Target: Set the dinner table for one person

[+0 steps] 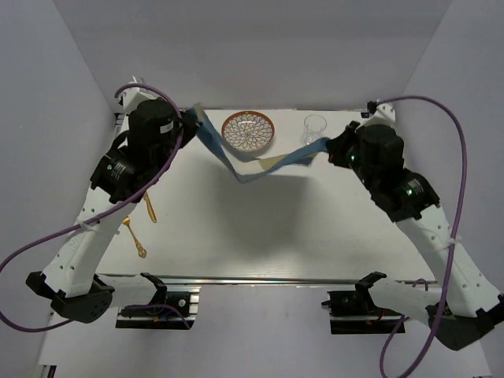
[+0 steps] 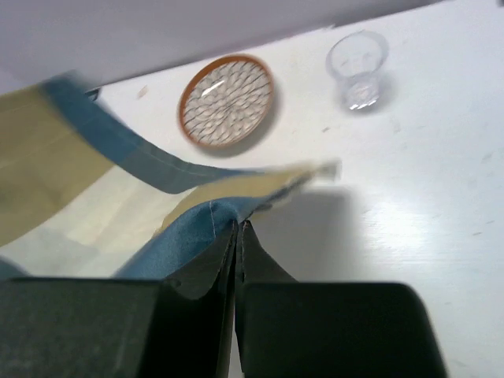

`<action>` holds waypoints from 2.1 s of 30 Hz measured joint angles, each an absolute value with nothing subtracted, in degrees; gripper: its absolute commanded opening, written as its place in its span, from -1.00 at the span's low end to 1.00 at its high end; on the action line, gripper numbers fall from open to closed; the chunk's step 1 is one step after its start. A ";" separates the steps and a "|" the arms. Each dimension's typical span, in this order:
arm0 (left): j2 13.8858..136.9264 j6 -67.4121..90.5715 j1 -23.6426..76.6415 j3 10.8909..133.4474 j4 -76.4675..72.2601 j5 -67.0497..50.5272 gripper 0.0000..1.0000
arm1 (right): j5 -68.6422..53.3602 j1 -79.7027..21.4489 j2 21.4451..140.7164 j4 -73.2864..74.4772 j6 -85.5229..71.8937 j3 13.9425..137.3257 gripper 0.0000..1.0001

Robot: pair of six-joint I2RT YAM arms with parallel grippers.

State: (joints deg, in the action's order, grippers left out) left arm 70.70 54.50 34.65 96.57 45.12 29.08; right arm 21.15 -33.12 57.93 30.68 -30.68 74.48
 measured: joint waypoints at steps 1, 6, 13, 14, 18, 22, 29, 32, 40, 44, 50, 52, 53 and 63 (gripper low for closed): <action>71.46 54.52 34.41 98.59 46.33 30.55 -1.00 | 21.30 -31.81 59.92 31.62 -29.67 77.03 -1.00; 70.02 55.11 33.78 95.31 47.97 36.45 -1.00 | 20.03 -25.08 66.65 33.54 -26.00 82.13 -1.00; 50.22 59.59 33.93 59.37 44.07 36.29 -1.00 | 11.70 -20.23 57.95 28.82 -25.32 57.06 -1.00; 47.48 60.64 34.17 55.00 43.46 35.62 -1.00 | 10.35 -20.21 55.86 28.49 -25.47 52.80 -1.00; 36.12 64.16 34.74 38.74 42.44 30.83 0.05 | 5.89 -19.99 47.29 28.14 -26.89 40.53 0.48; 32.58 65.69 34.70 33.87 43.59 26.44 0.96 | 4.23 -19.81 40.69 28.05 -27.05 36.84 0.79; 41.47 63.24 34.70 39.42 43.59 23.00 0.96 | -3.20 -20.25 52.42 21.47 -26.11 38.61 0.79; 50.96 60.40 34.72 41.82 39.97 20.75 0.96 | -5.61 -22.20 64.51 17.34 -26.20 38.83 0.79; 85.54 56.90 34.72 50.61 35.44 15.55 0.96 | -3.05 -30.28 88.31 15.53 -26.52 47.00 0.78; 94.00 55.37 34.57 54.35 36.56 14.92 0.96 | 1.19 -30.48 91.20 14.85 -28.86 49.67 0.79; 103.53 51.81 34.20 65.04 40.03 16.08 0.96 | 9.32 -30.39 93.12 15.55 -35.88 51.53 0.79; 105.95 50.87 34.17 68.27 40.73 16.27 0.96 | 11.20 -30.35 92.60 14.74 -37.32 50.57 0.79; 106.83 50.52 34.13 69.41 40.82 16.32 0.96 | 12.01 -30.33 92.05 14.15 -37.85 49.74 0.79; 105.65 50.48 34.37 67.83 38.28 16.64 0.96 | 14.50 -29.19 90.89 13.28 -39.00 48.27 0.79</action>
State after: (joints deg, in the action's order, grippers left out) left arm 105.65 50.48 34.37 67.83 38.28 16.64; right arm 14.50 -29.19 90.89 13.28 -39.00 48.27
